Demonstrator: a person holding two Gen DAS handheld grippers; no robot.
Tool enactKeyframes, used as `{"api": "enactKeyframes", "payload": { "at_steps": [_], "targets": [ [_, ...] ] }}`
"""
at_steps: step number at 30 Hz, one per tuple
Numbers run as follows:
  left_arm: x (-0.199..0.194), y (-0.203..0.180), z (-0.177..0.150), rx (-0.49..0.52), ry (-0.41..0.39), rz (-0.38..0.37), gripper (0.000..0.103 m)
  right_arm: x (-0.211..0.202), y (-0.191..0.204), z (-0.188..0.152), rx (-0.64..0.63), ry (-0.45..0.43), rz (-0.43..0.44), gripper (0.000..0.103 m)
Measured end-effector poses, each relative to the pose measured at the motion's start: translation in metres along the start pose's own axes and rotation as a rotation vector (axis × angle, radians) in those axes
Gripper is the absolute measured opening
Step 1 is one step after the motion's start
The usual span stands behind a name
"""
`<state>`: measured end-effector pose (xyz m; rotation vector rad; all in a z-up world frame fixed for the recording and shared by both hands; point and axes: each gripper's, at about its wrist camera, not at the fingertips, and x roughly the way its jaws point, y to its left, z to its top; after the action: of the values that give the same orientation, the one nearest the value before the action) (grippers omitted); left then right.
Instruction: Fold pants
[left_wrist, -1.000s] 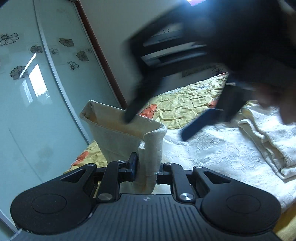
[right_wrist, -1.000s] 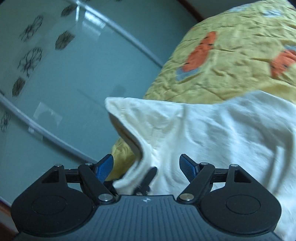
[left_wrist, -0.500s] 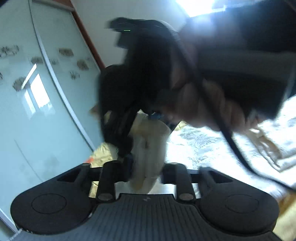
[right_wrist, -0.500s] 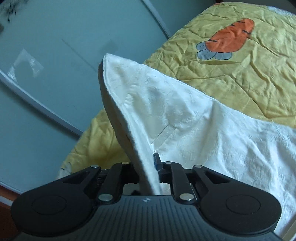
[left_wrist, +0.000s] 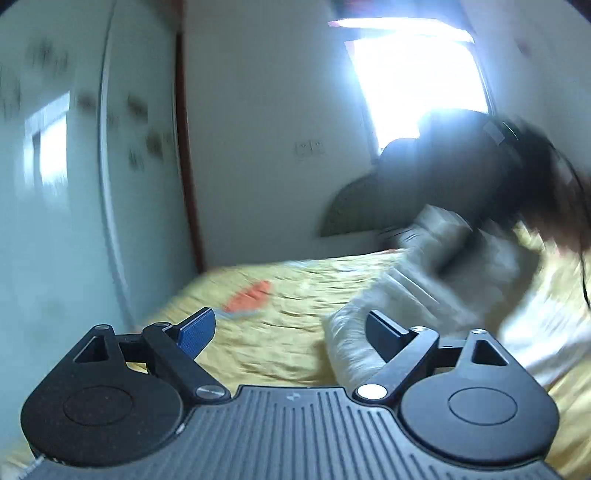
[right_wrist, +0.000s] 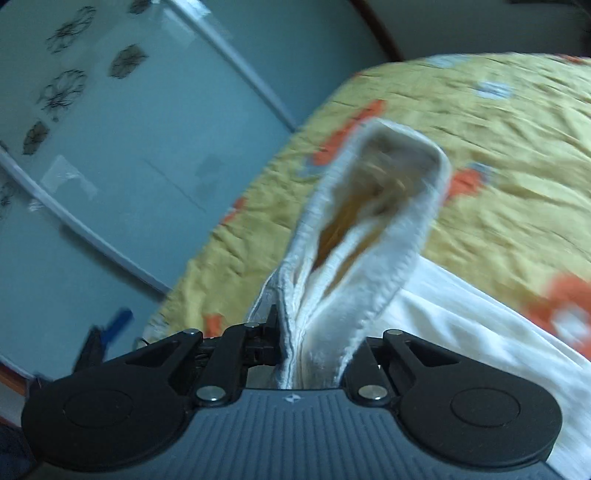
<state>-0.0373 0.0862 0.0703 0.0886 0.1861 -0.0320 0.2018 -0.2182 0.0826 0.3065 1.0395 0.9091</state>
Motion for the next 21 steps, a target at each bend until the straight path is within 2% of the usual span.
{"api": "enactKeyframes", "payload": {
  "at_steps": [2, 5, 6, 9, 12, 15, 17, 18, 21],
  "targets": [
    [0.018, 0.005, 0.008, -0.082, 0.049, -0.097, 0.088, -0.014, -0.037, -0.017, 0.092, 0.021, -0.036, 0.013],
    [0.039, -0.012, 0.01, -0.102, 0.097, -0.183, 0.088, -0.016, -0.084, -0.039, 0.215, 0.014, -0.068, 0.021],
    [0.044, -0.023, 0.01, -0.092, 0.114, -0.206, 0.087, -0.016, -0.093, -0.047, 0.257, 0.0, -0.051, 0.028],
    [0.052, -0.051, 0.009, -0.064, 0.14, -0.313, 0.087, -0.021, -0.108, -0.065, 0.332, -0.074, 0.024, 0.03],
    [0.069, -0.072, -0.007, -0.049, 0.201, -0.421, 0.087, -0.042, -0.114, -0.082, 0.35, -0.15, 0.083, 0.038],
    [0.086, -0.088, -0.027, -0.071, 0.316, -0.458, 0.087, -0.048, -0.122, -0.101, 0.419, -0.191, 0.159, 0.043],
    [0.105, -0.09, -0.041, -0.104, 0.405, -0.451, 0.086, -0.045, -0.12, -0.11, 0.423, -0.192, 0.16, 0.045],
    [0.112, -0.088, -0.046, -0.118, 0.426, -0.452, 0.088, -0.041, -0.118, -0.111, 0.417, -0.194, 0.139, 0.042],
    [0.116, -0.088, -0.049, -0.113, 0.431, -0.44, 0.088, -0.039, -0.114, -0.105, 0.39, -0.191, 0.064, 0.025]
  ]
}}
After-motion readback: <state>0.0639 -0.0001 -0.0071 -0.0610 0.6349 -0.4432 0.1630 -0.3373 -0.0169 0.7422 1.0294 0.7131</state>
